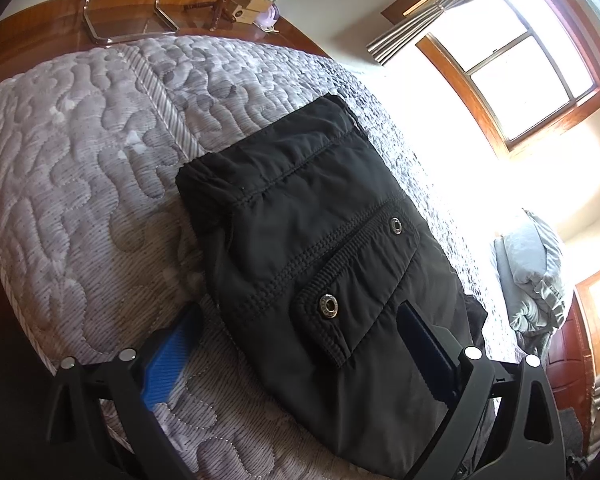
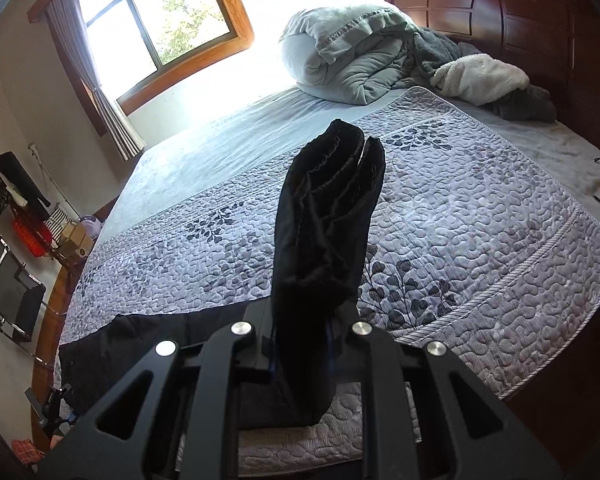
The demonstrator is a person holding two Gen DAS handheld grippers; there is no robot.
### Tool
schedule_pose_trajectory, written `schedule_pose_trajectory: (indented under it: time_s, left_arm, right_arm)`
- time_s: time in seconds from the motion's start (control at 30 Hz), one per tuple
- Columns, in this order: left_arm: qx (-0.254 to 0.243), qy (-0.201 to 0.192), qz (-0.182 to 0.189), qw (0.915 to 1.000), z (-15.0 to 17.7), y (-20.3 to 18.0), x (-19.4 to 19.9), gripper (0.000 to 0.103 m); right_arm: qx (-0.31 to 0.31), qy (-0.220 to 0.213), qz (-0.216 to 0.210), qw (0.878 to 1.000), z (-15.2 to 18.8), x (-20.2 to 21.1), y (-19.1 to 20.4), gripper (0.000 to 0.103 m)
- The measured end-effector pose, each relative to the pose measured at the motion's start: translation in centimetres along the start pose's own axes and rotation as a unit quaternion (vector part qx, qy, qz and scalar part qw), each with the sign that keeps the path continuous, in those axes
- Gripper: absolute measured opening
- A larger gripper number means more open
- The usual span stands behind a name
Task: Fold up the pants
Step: 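Hold the lifted leg ends up with the right tool above the bed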
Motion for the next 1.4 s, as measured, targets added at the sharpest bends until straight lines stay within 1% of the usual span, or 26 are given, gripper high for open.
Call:
schedule_pose_trajectory:
  time_s: [0.33,0.6,0.9,1.0,1.23,1.4]
  left_arm:
    - [0.007,0.0,0.007,1.0,0.0,0.3,0.3,0.098]
    - [0.011,0.002,0.011,0.9999,0.0,0.5,0.3,0.098]
    - [0.015,0.004,0.015,0.9998,-0.2,0.8,0.4,0.098]
    - [0.015,0.005,0.017,0.9997,-0.2,0.9,0.4,0.098]
    - [0.016,0.008,0.02,0.9996,-0.2,1.1,0.4,0.099]
    - [0.017,0.01,0.023,0.9995,-0.4,1.2,0.4,0.099]
  right_arm:
    - [0.062,0.0,0.014,0.998,-0.7,0.1,4.6,0.015]
    - [0.129,-0.001,0.028,0.991,-1.1,-0.3,9.0,0.015]
    - [0.166,0.007,0.009,0.986,-0.8,-1.4,13.8,0.014]
    - [0.188,0.012,0.01,0.982,-0.2,-2.0,15.7,0.014]
    - [0.253,0.024,0.024,0.967,1.5,-3.2,20.2,0.014]
    - [0.283,0.034,0.025,0.958,2.7,-4.2,22.5,0.014]
Point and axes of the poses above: each gripper's, at about its wrist camera, not at the fingertips, and x roughly against the way its jaws point, y to its left, z to its underside, the point moved 5 cm from there along -x, roughly the way its jaws point, and after that the axes turned 14 degrees about x, right-handed, at the moved point
